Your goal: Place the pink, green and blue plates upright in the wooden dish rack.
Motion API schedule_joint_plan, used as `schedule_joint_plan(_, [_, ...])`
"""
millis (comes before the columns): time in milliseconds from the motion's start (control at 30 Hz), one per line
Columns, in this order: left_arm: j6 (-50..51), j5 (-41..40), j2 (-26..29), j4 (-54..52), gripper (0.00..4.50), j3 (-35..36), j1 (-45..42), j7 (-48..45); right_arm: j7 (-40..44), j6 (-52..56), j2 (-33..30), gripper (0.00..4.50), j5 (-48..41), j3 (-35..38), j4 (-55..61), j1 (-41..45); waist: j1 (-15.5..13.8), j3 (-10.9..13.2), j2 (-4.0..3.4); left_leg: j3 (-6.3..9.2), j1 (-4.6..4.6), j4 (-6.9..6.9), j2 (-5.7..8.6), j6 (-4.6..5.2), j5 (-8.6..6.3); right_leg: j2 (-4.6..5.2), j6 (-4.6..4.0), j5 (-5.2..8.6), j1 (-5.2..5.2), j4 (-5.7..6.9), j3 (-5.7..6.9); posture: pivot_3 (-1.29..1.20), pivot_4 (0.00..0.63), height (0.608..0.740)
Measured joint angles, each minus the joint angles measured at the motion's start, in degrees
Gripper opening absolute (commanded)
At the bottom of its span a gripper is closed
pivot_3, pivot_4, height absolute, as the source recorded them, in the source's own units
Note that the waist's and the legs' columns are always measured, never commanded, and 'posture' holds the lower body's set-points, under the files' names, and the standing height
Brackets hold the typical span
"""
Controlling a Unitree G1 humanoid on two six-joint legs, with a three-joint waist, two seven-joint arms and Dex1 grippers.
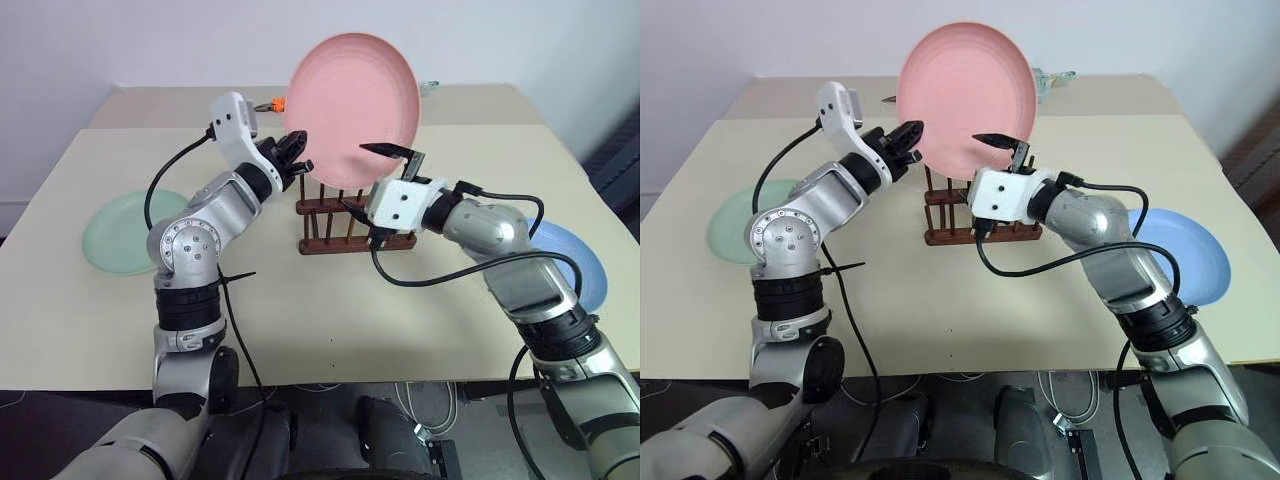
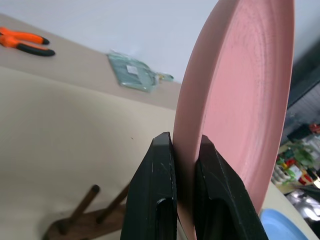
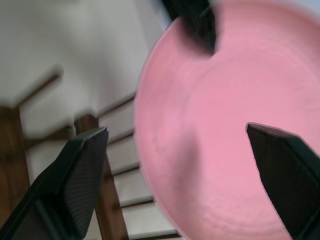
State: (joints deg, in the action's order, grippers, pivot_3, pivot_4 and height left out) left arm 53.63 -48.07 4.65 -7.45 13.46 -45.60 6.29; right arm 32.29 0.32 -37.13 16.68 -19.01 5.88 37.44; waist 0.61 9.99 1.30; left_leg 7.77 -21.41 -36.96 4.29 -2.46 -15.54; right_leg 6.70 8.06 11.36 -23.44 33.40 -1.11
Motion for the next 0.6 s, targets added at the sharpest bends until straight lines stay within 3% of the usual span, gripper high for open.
schedule_joint_plan(133, [2.4,-2.0,-1.8,-1.5,0.21,-0.3,-0.2,1.4,-1.5,-4.0,0.0,2.16,4.9,-1.1,-4.1,0.2,0.0,0.0,0.00,0.00,0.00,0.00,0.00,0.03,-0.01,0.00,0.00,0.00,0.00,0.00,-0.02,0.00,0.150,0.740])
schedule_joint_plan(267, [3.7,-2.7,-2.2,-1.5,0.21,1.3,-0.1,2.9,-3.0,-6.3,0.0,0.07,7.9,-0.8,-4.8,0.1,0.1,0.0,0.00,0.01,0.01,0.01,0.00,0.03,-0.01,-0.02,0.00,0.00,0.00,0.01,-0.01,0.00,0.150,0.740])
schedule_joint_plan(333, [4.0,-3.0,-2.1,-1.5,0.21,1.9,-0.1,3.0,-3.7,-7.2,0.0,0.02,8.7,-0.4,-4.7,0.1,0.0,0.0,0.00,0.01,0.01,0.01,-0.01,0.03,-0.01,-0.02,0.00,0.00,0.01,0.00,-0.01,0.00,0.150,0.740])
schedule_joint_plan(433, [2.9,-5.2,-3.6,-1.5,1.23,4.3,-0.1,2.9,-4.6,-8.2,0.0,0.00,9.4,0.1,-4.1,-0.2,-0.2,0.0,0.02,0.01,-0.01,-0.02,0.01,0.02,-0.01,-0.01,-0.01,0.00,0.02,-0.03,-0.02,0.00,0.150,0.740])
schedule_joint_plan(567, [-6.8,-7.6,-4.0,-1.4,3.25,9.9,-3.5,1.4,-4.1,-7.0,0.0,0.00,5.8,5.2,-3.8,-3.0,-0.4,0.1,0.19,0.01,-0.01,0.00,-0.01,0.03,-0.01,-0.02,-0.04,-0.02,0.04,-0.06,-0.01,0.00,0.150,0.740])
schedule_joint_plan(600, [-8.8,-7.4,-2.6,-1.6,3.25,10.8,-4.3,0.7,-3.7,-6.3,0.0,0.00,3.7,6.8,-3.7,-3.8,-0.3,0.1,0.17,0.00,0.00,0.00,0.00,0.03,-0.02,-0.02,-0.04,-0.02,0.05,-0.08,-0.02,0.00,0.150,0.740])
